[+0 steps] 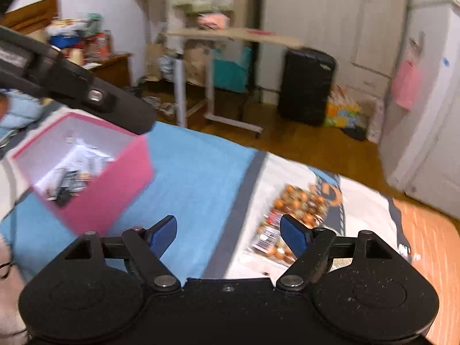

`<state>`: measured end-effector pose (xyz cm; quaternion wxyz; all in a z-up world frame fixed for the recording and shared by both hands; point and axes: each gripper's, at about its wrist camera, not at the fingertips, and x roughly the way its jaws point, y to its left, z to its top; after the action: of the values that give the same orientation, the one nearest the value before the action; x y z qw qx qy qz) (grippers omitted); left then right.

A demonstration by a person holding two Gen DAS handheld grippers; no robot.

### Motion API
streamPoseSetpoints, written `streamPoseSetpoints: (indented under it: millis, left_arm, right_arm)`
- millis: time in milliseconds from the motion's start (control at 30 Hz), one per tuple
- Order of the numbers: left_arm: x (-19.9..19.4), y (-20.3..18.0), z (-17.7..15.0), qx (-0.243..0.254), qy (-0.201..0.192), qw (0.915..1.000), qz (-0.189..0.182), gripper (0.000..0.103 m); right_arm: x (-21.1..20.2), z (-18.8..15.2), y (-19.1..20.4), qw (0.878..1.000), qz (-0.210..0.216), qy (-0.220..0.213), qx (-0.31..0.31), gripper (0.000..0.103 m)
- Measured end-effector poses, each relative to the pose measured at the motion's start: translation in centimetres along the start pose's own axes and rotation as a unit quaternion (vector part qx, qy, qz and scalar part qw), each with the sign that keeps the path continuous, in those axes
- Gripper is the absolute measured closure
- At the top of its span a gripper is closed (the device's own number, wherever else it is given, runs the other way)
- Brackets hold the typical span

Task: Organize snacks
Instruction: 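Withdraw both grippers toward the clear bag of candy eggs, then grasp the clear candy egg bag with the left gripper while the right gripper grips its end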

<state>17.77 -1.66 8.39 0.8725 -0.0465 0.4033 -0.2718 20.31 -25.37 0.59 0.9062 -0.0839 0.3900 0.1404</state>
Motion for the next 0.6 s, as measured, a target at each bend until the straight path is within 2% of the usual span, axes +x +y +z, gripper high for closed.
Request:
streamPoseSetpoints:
  millis: [100,200,333,400,433,600]
  left_arm:
    - [2.1,0.4,-0.7,-0.026,0.017,0.9992,-0.025,0.046]
    - [5.1,0.9,-1.6,-0.032,0.031,0.9988,-0.021,0.046]
    - [10.8,2.2,-1.6,-0.052,0.046,0.9975,-0.011,0.046]
    - [13.7,2.9,-1.4,-0.067,0.068,0.9955,-0.002,0.046]
    - [15.1,3.3,-1.4,-0.077,0.066,0.9948,0.000,0.046]
    - [21.4,4.5,-1.4,-0.098,0.068,0.9928,-0.012,0.046]
  right_arm:
    - [2.6,-1.2,-1.3,0.999,0.007,0.009,0.031,0.020]
    - [4.9,-2.2,-2.3,0.999,0.011,0.003,0.035,0.020]
    - [7.2,-3.3,-3.7,0.999,0.009,-0.023,0.045,0.006]
    - [8.8,-3.3,-4.1,0.999,0.027,-0.011,0.040,0.003]
    - [9.6,-3.4,-4.1,0.999,0.028,-0.002,0.033,0.003]
    - [13.0,-3.6,-4.6,0.999,-0.003,0.025,0.025,0.003]
